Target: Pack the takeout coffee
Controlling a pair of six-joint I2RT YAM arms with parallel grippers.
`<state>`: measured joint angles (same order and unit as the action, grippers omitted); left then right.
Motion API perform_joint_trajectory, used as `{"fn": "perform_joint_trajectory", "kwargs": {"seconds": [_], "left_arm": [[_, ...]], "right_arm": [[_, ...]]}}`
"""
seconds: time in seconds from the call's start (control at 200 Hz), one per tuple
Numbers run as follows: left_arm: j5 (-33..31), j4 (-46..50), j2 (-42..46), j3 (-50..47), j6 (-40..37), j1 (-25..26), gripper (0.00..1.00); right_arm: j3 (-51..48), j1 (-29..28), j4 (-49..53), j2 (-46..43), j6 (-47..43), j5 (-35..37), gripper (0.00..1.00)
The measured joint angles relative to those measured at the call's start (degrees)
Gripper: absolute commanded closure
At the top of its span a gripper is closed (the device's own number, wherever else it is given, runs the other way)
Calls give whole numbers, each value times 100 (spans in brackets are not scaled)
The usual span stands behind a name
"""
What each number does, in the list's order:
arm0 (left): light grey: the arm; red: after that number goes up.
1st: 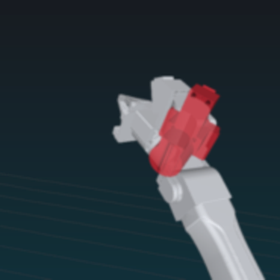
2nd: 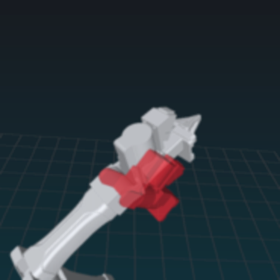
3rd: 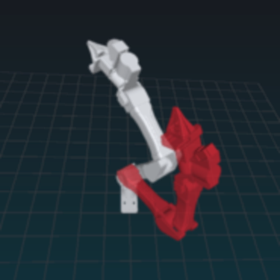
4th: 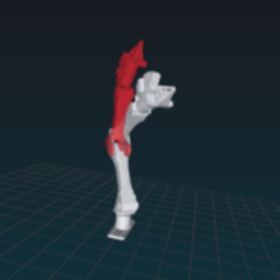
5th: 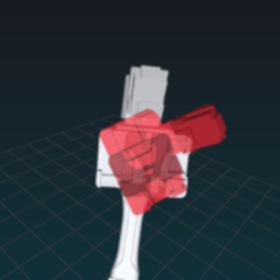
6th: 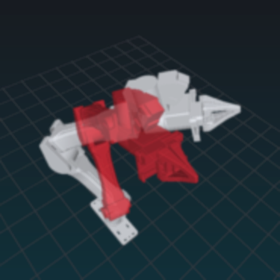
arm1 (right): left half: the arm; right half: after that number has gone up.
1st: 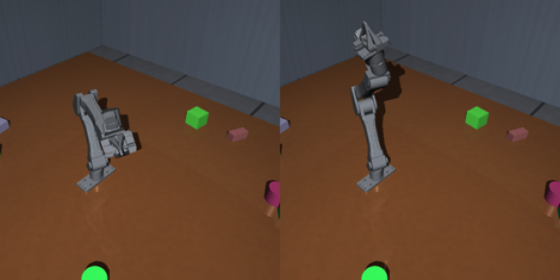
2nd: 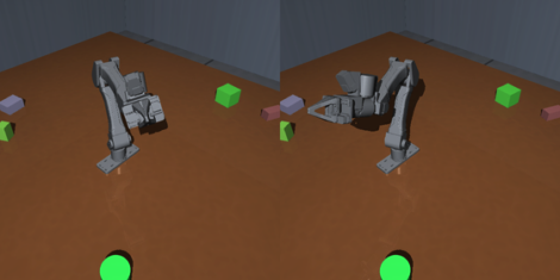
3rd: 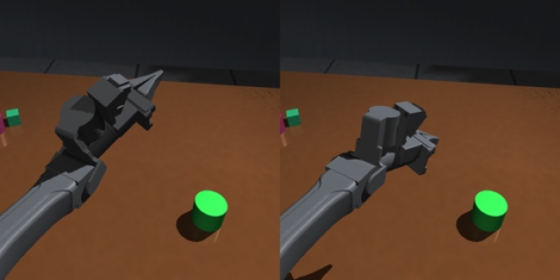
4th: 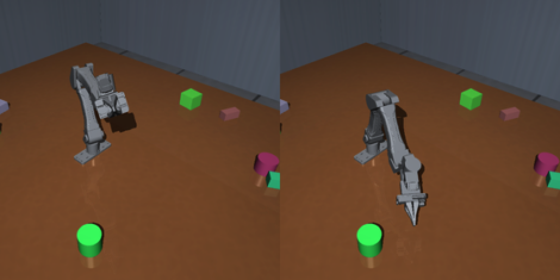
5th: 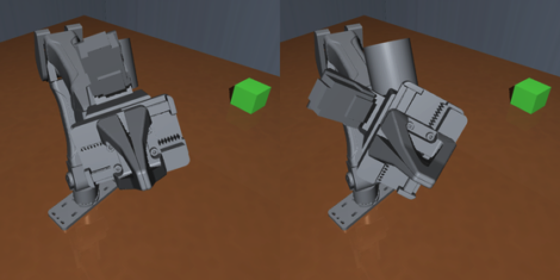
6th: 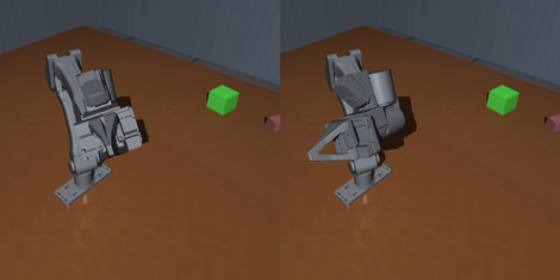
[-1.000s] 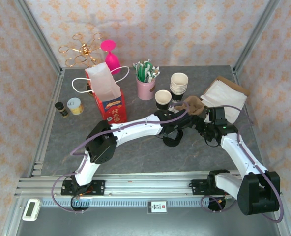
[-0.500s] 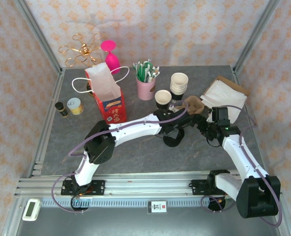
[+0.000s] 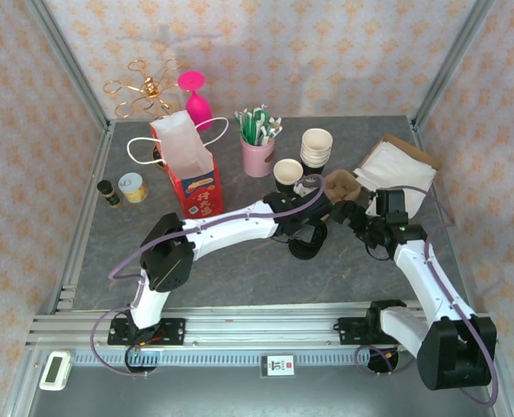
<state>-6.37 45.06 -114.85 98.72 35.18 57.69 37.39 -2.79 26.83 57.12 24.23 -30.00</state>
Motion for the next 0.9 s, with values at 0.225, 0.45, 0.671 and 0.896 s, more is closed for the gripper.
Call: {"fn": "perform_joint_trajectory", "kwargs": {"seconds": [0.225,0.45,0.671,0.896], "left_arm": [[280,-535,518,-479,310,-195,84],[791,-1768,1510,-1364,992,-498,84],[1403,-3307,2184,-2326,1932,-802,84],[1895,-5049,2542,-3018,3121,-988,84]], "right_arm": [[251,0,138,-223,70,-144,0],[726,0,170,-452,284,-461,0],[1163,0,72,-682,758,-960,0],[1364,0,-490,-804,1543,-1622,0]]}}
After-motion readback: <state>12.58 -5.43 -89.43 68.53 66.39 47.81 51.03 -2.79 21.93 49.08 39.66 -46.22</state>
